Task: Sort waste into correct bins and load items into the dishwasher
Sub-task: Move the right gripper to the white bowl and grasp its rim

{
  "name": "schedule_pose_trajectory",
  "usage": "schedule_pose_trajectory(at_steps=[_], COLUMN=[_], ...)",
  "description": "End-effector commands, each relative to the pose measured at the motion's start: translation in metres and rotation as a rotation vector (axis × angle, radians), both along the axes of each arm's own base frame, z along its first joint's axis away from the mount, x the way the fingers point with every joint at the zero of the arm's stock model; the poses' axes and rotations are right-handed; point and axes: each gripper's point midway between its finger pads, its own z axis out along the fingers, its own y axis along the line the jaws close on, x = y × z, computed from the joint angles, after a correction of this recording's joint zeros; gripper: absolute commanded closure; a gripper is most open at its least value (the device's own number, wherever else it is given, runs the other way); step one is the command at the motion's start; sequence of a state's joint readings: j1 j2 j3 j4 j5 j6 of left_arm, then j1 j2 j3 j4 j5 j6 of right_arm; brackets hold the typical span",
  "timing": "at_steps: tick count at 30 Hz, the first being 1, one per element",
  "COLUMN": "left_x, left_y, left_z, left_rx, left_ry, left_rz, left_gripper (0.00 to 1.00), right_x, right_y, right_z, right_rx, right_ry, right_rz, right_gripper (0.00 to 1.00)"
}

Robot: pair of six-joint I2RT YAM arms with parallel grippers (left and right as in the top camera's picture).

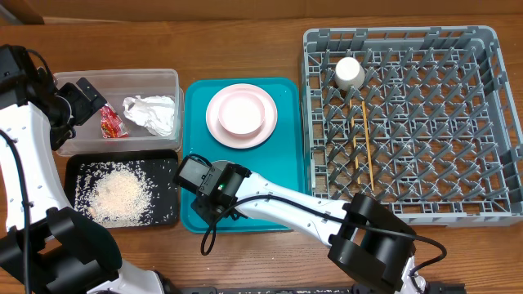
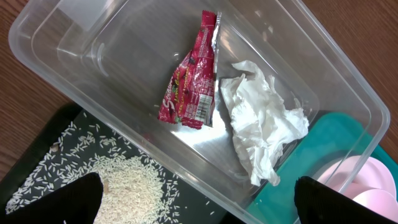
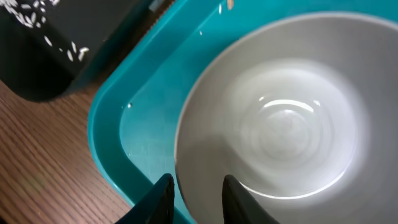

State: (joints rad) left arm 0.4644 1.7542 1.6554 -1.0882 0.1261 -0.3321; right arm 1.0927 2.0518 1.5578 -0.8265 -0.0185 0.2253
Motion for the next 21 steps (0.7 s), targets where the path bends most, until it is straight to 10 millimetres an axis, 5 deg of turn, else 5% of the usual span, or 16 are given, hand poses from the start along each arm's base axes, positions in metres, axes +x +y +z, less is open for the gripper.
schedule_pose_trajectory(at_steps=[1, 15, 21], left_x=[-0.002, -0.002, -0.002], left_y=[-0.002, -0.002, -0.002], left_z=[0.01, 0.01, 0.01], left_rx=[0.026, 0.026, 0.026], left_ry=[-0.02, -0.02, -0.02], left_rz=[-0.022, -0.022, -0.022], left_gripper=[0.0, 0.0, 0.0], right_x=[-0.001, -0.002, -0.003], right_y=[0.0, -0.005, -0.007], right_z=[-0.008, -0.016, -0.001], right_rx=[-0.011, -0.04, -0.053], right_ry=[0.012, 0.026, 0.033], right_rz=[-0.013, -0.015, -0.015], right_gripper=[0.73, 0.85, 0.96])
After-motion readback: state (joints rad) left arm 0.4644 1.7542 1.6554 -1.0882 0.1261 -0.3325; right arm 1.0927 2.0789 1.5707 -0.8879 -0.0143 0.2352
